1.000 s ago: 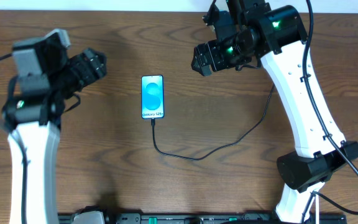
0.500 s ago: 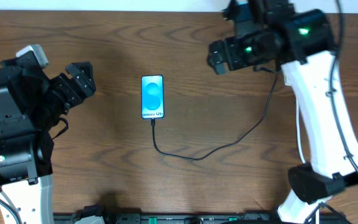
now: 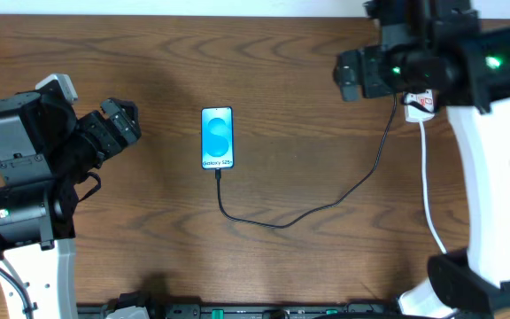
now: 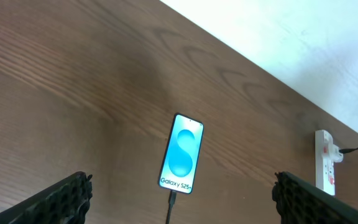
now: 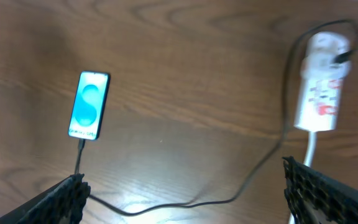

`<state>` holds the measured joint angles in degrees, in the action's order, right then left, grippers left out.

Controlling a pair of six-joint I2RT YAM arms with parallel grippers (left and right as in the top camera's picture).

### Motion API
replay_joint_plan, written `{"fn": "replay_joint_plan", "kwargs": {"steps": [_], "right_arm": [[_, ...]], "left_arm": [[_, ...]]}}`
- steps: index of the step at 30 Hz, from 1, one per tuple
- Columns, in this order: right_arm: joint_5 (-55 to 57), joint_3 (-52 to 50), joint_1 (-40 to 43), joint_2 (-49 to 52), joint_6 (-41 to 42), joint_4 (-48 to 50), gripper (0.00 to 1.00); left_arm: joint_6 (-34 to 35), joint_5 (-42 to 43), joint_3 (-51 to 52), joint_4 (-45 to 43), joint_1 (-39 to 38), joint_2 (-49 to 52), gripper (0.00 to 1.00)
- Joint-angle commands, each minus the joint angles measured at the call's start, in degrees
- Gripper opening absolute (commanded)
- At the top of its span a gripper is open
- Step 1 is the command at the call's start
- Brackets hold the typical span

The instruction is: Plug charger to phone and switch on socket

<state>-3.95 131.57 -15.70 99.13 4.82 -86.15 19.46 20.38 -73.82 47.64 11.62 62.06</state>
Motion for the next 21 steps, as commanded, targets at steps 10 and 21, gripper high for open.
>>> {"fn": "replay_joint_plan", "kwargs": {"steps": [10,21], "right_arm": [[-1.0,0.3,0.2,-8.5,4.8,-6.3,0.99],[6.0,0.3,0.2,-10.6,-2.5,-11.1,0.99]], "left_arm": [[-0.5,-0.8,-0.2,0.1,0.3,0.4,0.95],[-0.5,-0.8,-0.2,0.1,0.3,0.4,0.95]]}}
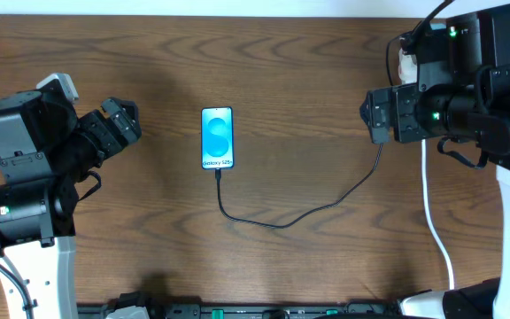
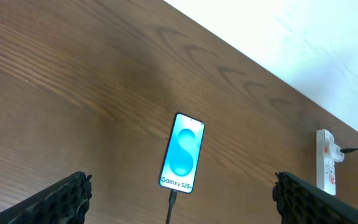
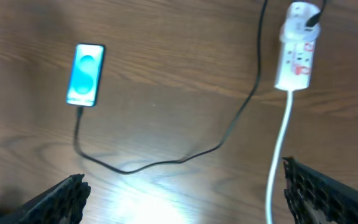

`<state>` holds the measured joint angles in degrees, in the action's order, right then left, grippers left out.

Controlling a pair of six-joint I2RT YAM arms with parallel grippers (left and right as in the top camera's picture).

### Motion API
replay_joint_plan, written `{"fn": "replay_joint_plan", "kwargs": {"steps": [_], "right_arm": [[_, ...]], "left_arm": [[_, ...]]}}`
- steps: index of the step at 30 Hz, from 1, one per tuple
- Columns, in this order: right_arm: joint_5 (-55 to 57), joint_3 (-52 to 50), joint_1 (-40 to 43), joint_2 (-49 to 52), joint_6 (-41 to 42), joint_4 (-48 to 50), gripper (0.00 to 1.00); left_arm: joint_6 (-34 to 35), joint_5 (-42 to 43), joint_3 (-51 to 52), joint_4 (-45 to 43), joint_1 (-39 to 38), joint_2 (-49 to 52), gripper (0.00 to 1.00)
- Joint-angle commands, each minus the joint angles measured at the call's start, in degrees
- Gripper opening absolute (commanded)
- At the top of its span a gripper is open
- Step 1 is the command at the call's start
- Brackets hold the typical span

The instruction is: Plug charger to phone and switch on socket

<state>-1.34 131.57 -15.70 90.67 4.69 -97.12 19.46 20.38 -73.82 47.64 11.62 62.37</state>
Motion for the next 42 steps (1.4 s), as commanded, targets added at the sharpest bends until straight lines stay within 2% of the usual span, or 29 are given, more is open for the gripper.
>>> {"fn": "replay_joint_plan", "kwargs": {"steps": [1,5,7,10,18,29,34,38,42], "right_arm": [[3.8,0.3,0.3,-2.8,-2.3,-0.2,0.99],[7.8,0.0,0.3,-5.4,-1.8,3.5,0.99],[9.7,-1.7,0.3,-7.7,-2.2,8.5,0.99],[10.0,-10.1,0.3,-13.8,-5.5,20.0,0.99],[9.3,-51.4,0.9,-35.3,-9.7,57.0,0.99],[1.4,-102.1,4.6,-64.6,-9.5,97.4,0.99],[-0.8,-118.4,5.4,-76.7,-9.4,105.2,0.99],[-0.8,-126.9,5.4,-84.1,-7.9,106.4,0.99],[-0.8,-131.3,5.4,-88.1,-4.9,104.5,0.99]], "left_arm": [[-0.5,-0.8,-0.2,0.1,0.3,0.1,0.95],[-0.5,-0.8,-0.2,0.1,0.3,0.1,0.95],[-0.5,-0.8,-0.2,0.1,0.3,0.1,0.95],[-0.5,-0.8,-0.2,0.1,0.3,0.1,0.95],[-0.5,-0.8,-0.2,0.1,0.3,0.1,0.95],[-0.5,-0.8,-0.2,0.1,0.3,0.1,0.95],[-0.5,-0.8,-0.2,0.1,0.3,0.1,0.95],[-0.5,-0.8,-0.2,0.1,0.3,0.1,0.95],[-0.5,-0.8,-0.2,0.1,0.3,0.1,0.95]]}}
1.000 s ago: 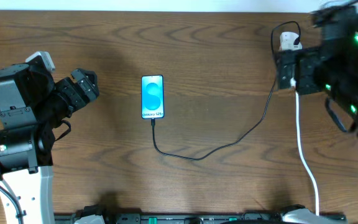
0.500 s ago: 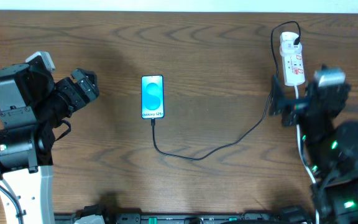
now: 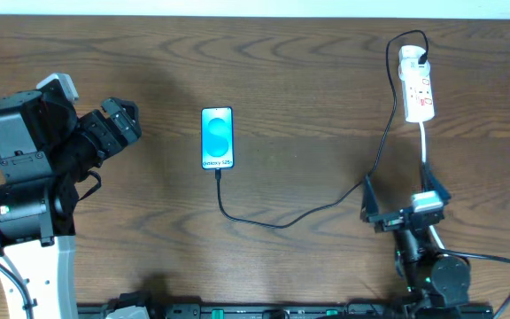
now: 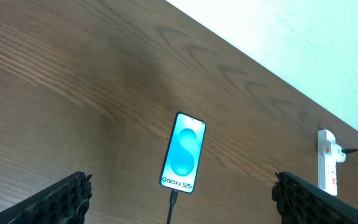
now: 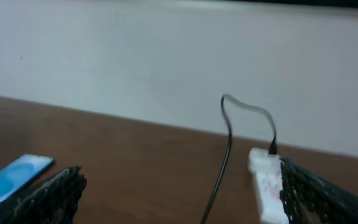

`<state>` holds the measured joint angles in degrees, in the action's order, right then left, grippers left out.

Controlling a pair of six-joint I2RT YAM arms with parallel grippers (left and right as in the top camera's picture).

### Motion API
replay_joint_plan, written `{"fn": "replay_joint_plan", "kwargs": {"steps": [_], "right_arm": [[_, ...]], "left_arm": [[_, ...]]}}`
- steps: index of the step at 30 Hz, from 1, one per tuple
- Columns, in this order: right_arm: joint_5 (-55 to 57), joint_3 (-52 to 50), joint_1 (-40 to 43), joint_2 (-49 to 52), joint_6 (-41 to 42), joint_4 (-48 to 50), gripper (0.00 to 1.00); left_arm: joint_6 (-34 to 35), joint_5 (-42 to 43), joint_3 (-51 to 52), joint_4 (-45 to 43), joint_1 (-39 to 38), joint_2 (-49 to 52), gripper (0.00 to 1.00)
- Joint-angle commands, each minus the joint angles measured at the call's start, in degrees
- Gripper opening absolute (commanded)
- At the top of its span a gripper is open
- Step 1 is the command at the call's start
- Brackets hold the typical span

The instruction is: Plug charger to phone and switch on socket

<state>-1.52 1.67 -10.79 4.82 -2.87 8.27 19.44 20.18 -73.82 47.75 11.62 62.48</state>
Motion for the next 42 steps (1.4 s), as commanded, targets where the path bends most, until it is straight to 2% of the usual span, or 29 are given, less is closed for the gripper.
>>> {"fn": "replay_joint_plan", "kwargs": {"steps": [1,7,30,36,42], "right_arm": [[-0.9,-1.4,0.5,-2.6,3.1,-2.6,0.99],[-3.8,-1.3,0.5,-4.6,3.5,-12.6,0.99],[-3.6,-1.4,0.3,-4.4,3.7,-12.2,0.99],[-3.6,-1.4,0.3,-4.4,3.7,-12.2,0.99],[-3.6,-1.4,0.3,-4.4,3.7,-12.2,0.99]], "left_arm": [[-0.5,-0.6,-0.2,0.0,0.3,0.0,0.95],[-0.5,-0.6,-0.2,0.0,0.3,0.0,0.95],[-0.5,-0.6,-0.2,0.0,0.3,0.0,0.95],[-1.2,-3.3,-0.2,4.1,0.3,0.0,0.95],[-2.6,-5.9,1.3,2.5,0.3,-2.9,0.95]]}}
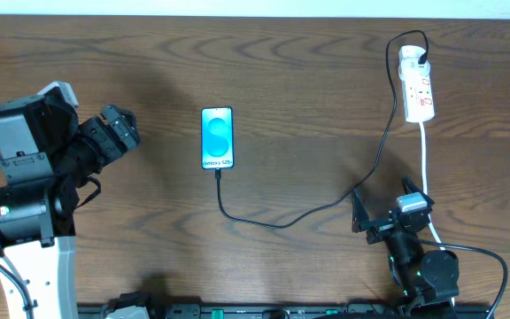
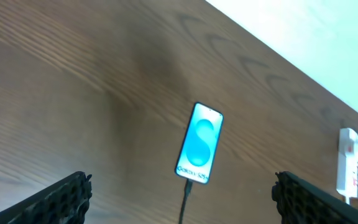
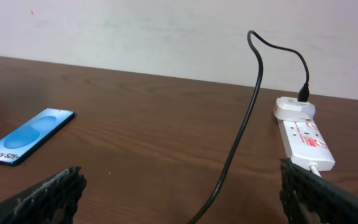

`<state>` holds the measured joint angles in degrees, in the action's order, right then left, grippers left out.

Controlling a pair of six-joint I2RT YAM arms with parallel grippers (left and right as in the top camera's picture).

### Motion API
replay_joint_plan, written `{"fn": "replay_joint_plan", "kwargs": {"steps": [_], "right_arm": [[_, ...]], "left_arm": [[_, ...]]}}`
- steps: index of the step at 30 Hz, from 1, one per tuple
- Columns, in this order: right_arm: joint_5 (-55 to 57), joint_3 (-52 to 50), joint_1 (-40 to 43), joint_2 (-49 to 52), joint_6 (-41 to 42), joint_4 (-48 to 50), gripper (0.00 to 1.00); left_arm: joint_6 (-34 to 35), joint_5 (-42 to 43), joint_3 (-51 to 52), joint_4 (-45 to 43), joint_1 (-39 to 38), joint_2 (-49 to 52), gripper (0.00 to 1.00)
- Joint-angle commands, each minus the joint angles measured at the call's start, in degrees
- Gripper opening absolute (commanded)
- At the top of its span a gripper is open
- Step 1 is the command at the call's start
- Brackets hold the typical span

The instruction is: Plug charger to phone and switch on socket

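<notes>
A phone point(image 1: 217, 137) with a lit blue screen lies face up mid-table, also seen as the phone point(image 2: 199, 143) and the phone point(image 3: 25, 137). A black charger cable point(image 1: 308, 208) runs from its lower end to the white socket strip point(image 1: 415, 87) at the far right, where the plug sits in the strip point(image 3: 303, 132). My left gripper point(image 1: 118, 124) is open at the left, apart from the phone. My right gripper point(image 1: 388, 217) is open low at the near right edge, the cable passing between its fingers point(image 3: 55, 190) untouched.
The socket strip's white lead point(image 1: 426, 168) trails down toward the near right edge beside my right arm. A pale wall point(image 3: 135, 31) stands behind the table's far edge. Bare dark wood point(image 1: 308, 62) lies around the phone.
My left wrist has shifted a little, so the phone sits further right in its view. My right gripper has moved slightly left at the near edge and its view is now steady.
First my right arm hung open over the socket strip at the far right. Then it was lower and nearer, away from the strip. Later it stood folded at the near edge, where it stays. The phone, cable and strip have not moved; both grippers stayed open.
</notes>
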<state>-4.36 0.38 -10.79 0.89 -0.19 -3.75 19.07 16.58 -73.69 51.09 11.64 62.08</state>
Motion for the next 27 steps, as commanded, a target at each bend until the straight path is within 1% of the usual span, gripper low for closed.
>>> {"fn": "replay_joint_plan", "kwargs": {"steps": [1,3,7,11,16,19,22,27], "right_arm": [[-0.7,-0.1,0.3,-0.5,1.0,-0.2,0.99],[-0.7,-0.1,0.3,-0.5,1.0,-0.2,0.99],[-0.7,-0.1,0.3,-0.5,1.0,-0.2,0.99],[-0.7,-0.1,0.3,-0.5,1.0,-0.2,0.99],[-0.7,-0.1,0.3,-0.5,1.0,-0.2,0.99],[-0.7,-0.1,0.3,-0.5,1.0,-0.2,0.99],[-0.7,-0.1,0.3,-0.5,1.0,-0.2,0.99],[-0.7,-0.1,0.3,-0.5,1.0,-0.2,0.99]], "left_arm": [[-4.4,-2.3,2.5,-2.5,0.3,-4.1,0.95],[-8.7,-2.3,6.0,-7.2,0.2,-7.6,0.95],[-16.2,-2.3,17.0,-18.5,0.2,-17.7,0.95],[-20.5,-2.3,30.0,-30.0,-0.2,-28.3,0.95],[-26.7,-2.4,47.2,-43.1,-2.5,-41.6,0.95],[-27.6,-3.3,55.8,-47.0,-3.3,-48.2,0.95],[-27.6,-4.6,61.9,-48.7,-4.0,-53.2,0.95],[-27.6,-5.7,68.3,-50.7,-4.1,-59.0,0.95]]}}
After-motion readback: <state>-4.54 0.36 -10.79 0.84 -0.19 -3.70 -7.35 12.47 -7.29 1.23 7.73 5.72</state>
